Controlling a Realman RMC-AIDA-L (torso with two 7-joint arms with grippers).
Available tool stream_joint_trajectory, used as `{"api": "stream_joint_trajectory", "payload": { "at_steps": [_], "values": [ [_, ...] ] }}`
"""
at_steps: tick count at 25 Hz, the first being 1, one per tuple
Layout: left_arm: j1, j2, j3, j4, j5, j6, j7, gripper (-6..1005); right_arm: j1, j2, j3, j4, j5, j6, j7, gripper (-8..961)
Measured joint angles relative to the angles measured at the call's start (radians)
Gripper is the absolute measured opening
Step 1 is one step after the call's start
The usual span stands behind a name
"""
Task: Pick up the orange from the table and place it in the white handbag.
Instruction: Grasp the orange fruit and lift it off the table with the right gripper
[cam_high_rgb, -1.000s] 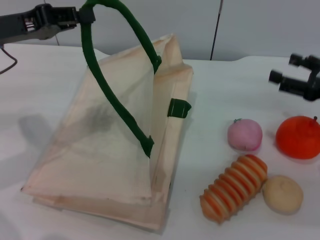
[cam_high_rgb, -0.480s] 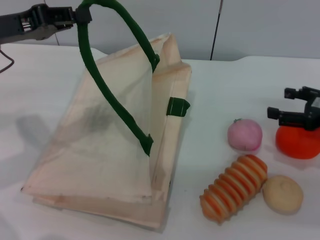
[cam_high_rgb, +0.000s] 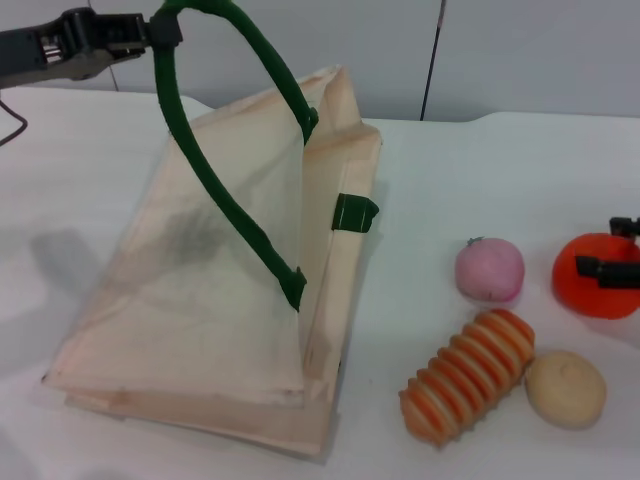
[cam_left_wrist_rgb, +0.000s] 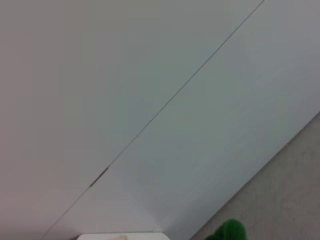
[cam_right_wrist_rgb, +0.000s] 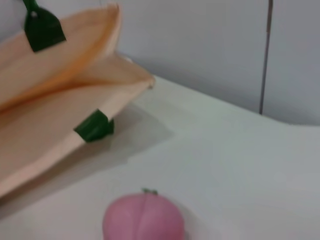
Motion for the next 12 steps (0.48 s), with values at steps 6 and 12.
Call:
{"api": "stream_joint_trajectory", "payload": {
  "at_steps": [6, 12],
  "values": [
    [0.003, 0.0, 0.0, 0.0, -0.014, 0.0, -0.002, 124, 0.002, 0.008, 0.039, -0.019, -0.085, -0.003, 0.03, 894],
    [0.004, 0.0, 0.0, 0.0, -0.014, 0.001, -0.003, 125, 0.002, 0.014, 0.04, -0.024, -0.109, -0.009, 0.032, 891]
  ]
}}
